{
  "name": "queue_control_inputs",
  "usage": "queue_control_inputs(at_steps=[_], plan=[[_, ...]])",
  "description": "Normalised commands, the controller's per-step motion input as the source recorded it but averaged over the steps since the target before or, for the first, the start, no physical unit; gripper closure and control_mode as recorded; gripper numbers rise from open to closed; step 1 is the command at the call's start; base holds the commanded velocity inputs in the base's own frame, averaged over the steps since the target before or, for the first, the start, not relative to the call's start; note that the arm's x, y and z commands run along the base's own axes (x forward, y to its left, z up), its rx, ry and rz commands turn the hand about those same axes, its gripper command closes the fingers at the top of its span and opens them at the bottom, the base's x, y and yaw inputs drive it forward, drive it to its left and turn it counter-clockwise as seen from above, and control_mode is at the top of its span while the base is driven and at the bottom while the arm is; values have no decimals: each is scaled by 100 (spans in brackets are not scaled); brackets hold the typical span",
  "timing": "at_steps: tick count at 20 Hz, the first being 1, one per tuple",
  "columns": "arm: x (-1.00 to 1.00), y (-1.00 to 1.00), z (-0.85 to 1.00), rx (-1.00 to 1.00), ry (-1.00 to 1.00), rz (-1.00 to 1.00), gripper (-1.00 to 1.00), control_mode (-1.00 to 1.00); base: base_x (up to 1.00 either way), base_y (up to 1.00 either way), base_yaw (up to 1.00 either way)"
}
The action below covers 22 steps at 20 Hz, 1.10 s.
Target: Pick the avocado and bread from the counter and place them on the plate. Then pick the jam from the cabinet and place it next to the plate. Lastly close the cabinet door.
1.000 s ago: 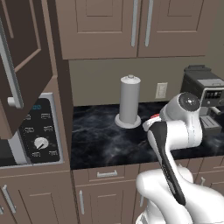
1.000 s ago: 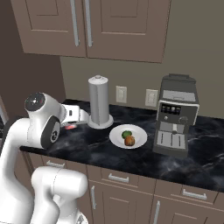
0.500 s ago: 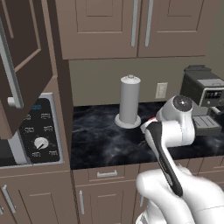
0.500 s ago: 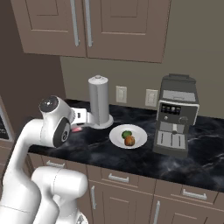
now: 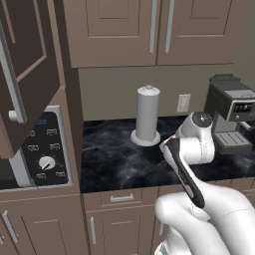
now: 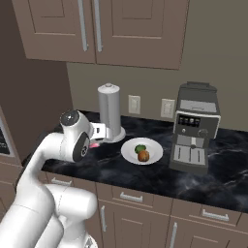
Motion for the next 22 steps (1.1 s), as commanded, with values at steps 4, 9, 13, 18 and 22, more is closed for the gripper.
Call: queue_control_inputs(at_steps=[4, 9, 13, 18, 22], plan=[[39, -13, -23, 1, 22, 0, 100, -100, 0, 0, 0], [42, -8, -25, 0, 11, 0, 100, -100, 0, 0, 0], [41, -5, -28, 0, 3, 0, 100, -100, 0, 0, 0], [28, -7, -39, 0, 0, 0, 100, -100, 0, 0, 0], [10, -8, -49, 0, -4, 0, 100, -100, 0, 0, 0]])
